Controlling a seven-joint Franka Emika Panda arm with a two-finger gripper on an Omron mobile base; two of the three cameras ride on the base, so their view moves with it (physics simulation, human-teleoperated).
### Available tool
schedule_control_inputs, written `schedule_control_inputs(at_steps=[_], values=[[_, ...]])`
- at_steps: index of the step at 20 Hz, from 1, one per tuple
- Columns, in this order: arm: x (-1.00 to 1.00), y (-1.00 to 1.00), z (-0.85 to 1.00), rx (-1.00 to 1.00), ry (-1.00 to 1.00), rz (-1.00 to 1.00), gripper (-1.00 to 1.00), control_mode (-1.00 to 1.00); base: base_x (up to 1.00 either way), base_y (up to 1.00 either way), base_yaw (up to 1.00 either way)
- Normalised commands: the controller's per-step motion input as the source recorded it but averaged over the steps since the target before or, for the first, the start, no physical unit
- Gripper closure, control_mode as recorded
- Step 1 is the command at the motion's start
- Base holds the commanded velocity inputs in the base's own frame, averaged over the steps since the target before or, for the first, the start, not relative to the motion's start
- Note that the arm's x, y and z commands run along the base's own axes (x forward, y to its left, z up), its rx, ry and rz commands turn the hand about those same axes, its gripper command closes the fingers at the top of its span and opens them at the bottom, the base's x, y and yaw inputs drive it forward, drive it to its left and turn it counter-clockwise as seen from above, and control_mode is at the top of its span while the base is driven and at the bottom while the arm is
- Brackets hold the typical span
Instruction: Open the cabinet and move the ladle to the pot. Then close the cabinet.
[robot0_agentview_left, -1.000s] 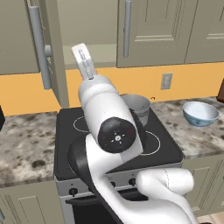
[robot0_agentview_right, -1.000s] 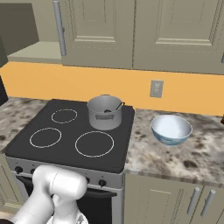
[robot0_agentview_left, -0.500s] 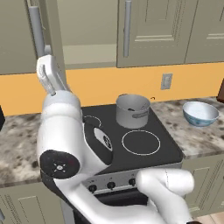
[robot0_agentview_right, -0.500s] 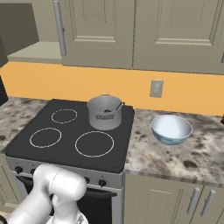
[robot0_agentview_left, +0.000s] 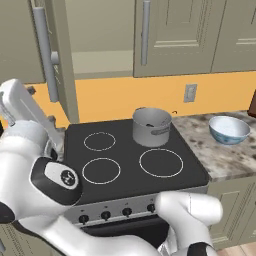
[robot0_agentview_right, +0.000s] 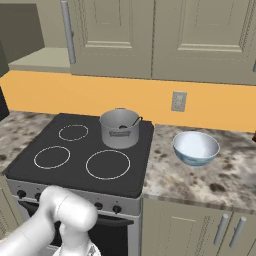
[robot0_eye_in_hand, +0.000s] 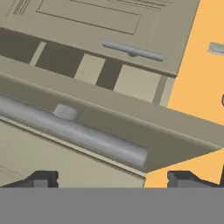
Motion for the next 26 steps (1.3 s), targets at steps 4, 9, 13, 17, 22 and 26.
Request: schedule_control_inputs(at_steps=[4,9,13,17,22,26], values=[[0.04,0.56,-0.15,0.0,0.0,-0.16,-1.0,-1.0,0.0,0.0,0.0],[0.51,0.09,-0.18,0.0,-0.03,-0.19,-1.0,-1.0,0.0,0.0,0.0],[0.64,0.0,-0.3,0.0,-0.03,-0.19,-1.0,-1.0,0.0,0.0,0.0],[0.4,0.0,-0.13,0.0,-0.11,-0.16,-1.0,-1.0,0.0,0.0,0.0],[0.31,-0.16,0.0,0.0,-0.13,-0.11,-1.0,-1.0,0.0,0.0,0.0],[0.51,-0.4,0.0,0.0,-0.01,-0.16,-1.0,-1.0,0.0,0.0,0.0]])
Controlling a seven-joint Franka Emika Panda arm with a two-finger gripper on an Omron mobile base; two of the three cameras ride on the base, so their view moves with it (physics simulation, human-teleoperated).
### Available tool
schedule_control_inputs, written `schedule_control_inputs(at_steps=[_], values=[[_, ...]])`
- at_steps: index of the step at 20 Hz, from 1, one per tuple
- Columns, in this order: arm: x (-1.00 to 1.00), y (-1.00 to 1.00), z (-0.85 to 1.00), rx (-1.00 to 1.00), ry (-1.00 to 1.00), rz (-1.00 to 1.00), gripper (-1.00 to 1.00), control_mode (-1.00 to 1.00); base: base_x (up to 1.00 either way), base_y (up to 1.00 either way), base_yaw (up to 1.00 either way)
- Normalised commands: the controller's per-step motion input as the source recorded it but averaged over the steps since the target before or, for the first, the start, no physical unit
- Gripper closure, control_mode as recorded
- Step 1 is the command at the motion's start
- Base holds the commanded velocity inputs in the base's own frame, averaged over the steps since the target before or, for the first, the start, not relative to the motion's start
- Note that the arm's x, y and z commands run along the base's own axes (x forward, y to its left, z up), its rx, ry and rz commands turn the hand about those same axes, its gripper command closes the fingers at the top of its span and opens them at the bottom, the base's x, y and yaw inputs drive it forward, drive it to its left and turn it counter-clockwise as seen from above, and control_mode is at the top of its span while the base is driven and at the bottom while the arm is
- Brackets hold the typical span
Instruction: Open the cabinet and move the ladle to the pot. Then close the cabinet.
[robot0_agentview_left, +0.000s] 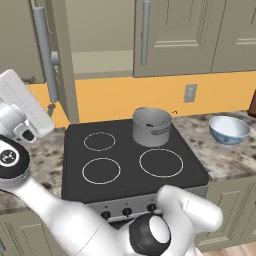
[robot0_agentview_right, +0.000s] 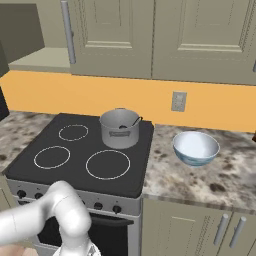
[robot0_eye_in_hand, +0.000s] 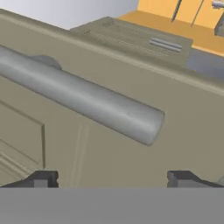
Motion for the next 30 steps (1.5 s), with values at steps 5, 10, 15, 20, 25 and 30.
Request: schedule_control_inputs(at_steps=[5,10,15,20,25,30], values=[[0.3,-0.52,0.05,0.0,-0.06,-0.14,-1.0,-1.0,0.0,0.0,0.0],[0.0,-0.66,0.23,0.0,-0.09,-0.08,-1.0,-1.0,0.0,0.0,0.0],[0.28,-0.69,0.19,0.0,-0.02,-0.01,-1.0,-1.0,0.0,0.0,0.0],[0.54,-0.79,0.17,0.0,0.0,0.0,-1.0,-1.0,0.0,0.0,0.0],[0.72,-0.75,0.09,0.0,0.0,0.0,-1.0,-1.0,0.0,0.0,0.0],[0.85,-0.7,0.02,0.0,0.0,0.04,-1.0,-1.0,0.0,0.0,0.0]])
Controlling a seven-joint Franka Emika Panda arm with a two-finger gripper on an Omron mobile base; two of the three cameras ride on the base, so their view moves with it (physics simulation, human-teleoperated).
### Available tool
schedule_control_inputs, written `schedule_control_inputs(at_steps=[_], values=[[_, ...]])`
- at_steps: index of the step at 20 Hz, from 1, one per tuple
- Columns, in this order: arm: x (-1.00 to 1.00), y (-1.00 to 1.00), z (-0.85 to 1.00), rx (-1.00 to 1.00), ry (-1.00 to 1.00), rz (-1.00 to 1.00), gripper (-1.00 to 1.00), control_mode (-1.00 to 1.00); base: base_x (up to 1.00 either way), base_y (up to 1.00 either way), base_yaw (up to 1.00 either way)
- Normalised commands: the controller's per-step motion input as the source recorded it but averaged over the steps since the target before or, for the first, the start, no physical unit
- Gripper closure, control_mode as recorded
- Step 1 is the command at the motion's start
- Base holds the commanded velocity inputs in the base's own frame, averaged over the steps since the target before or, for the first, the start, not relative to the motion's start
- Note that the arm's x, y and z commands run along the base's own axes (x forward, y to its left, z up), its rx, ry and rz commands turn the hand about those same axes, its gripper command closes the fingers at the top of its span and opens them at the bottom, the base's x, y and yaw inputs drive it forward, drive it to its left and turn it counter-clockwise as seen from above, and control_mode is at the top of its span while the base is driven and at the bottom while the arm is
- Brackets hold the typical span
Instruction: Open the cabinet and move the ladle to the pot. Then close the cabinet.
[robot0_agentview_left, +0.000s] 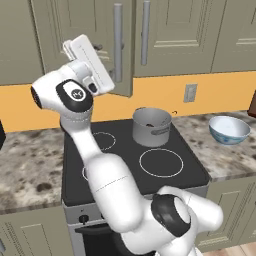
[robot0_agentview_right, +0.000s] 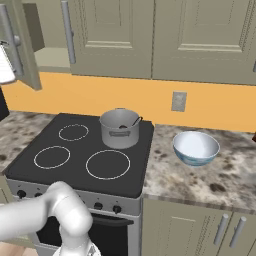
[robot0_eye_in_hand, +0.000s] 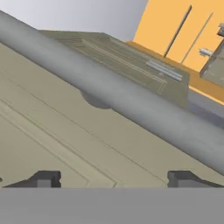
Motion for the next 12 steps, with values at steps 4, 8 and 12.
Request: schedule_control_inputs(at_steps=[4,8,12], values=[[0.94,-0.62,0.0,0.0,0.0,0.07,-1.0,-1.0,0.0,0.0,0.0],[0.99,-0.67,0.0,0.0,0.0,0.08,-1.0,-1.0,0.0,0.0,0.0],[0.97,-0.67,0.0,0.0,0.0,0.09,-1.0,-1.0,0.0,0.0,0.0]])
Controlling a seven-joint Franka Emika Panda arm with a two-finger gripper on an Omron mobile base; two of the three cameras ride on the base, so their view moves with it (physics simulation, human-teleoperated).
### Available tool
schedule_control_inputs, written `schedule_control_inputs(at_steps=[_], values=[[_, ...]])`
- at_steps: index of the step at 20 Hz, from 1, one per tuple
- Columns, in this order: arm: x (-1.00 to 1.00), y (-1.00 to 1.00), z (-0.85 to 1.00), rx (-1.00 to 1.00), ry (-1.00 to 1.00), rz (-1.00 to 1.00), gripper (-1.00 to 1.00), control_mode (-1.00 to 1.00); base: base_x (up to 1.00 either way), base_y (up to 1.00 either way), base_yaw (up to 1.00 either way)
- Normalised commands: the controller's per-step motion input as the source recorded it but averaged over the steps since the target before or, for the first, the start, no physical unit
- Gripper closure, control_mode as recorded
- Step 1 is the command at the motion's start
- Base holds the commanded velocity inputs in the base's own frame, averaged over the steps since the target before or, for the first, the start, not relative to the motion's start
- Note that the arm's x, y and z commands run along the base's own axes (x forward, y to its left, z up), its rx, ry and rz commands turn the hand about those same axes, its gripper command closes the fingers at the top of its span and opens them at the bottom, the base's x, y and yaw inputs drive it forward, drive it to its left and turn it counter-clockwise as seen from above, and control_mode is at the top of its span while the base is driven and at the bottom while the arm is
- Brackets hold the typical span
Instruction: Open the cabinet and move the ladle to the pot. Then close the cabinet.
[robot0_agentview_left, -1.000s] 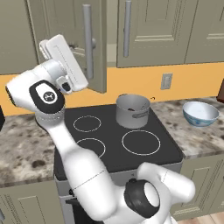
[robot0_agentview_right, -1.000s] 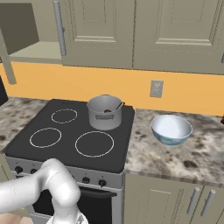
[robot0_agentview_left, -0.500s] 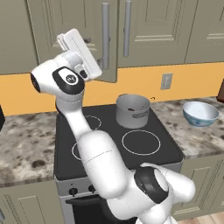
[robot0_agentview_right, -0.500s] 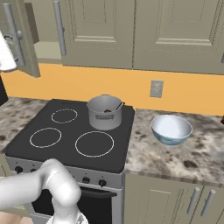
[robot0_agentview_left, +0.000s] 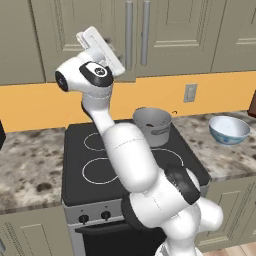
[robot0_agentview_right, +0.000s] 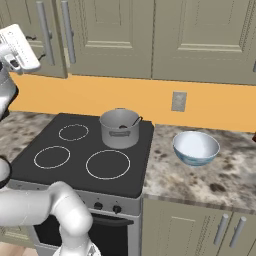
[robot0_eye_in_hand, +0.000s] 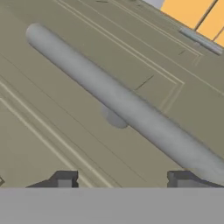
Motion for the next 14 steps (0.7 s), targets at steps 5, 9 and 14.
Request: schedule_control_inputs(at_steps=[5,9,14], values=[[0.97,-0.65,0.0,0.0,0.01,0.1,-1.0,-1.0,0.0,0.0,0.0],[0.92,-0.63,0.0,0.0,0.01,0.12,-1.0,-1.0,0.0,0.0,0.0],[0.78,-0.62,-0.01,0.0,0.02,0.13,-1.0,-1.0,0.0,0.0,0.0]])
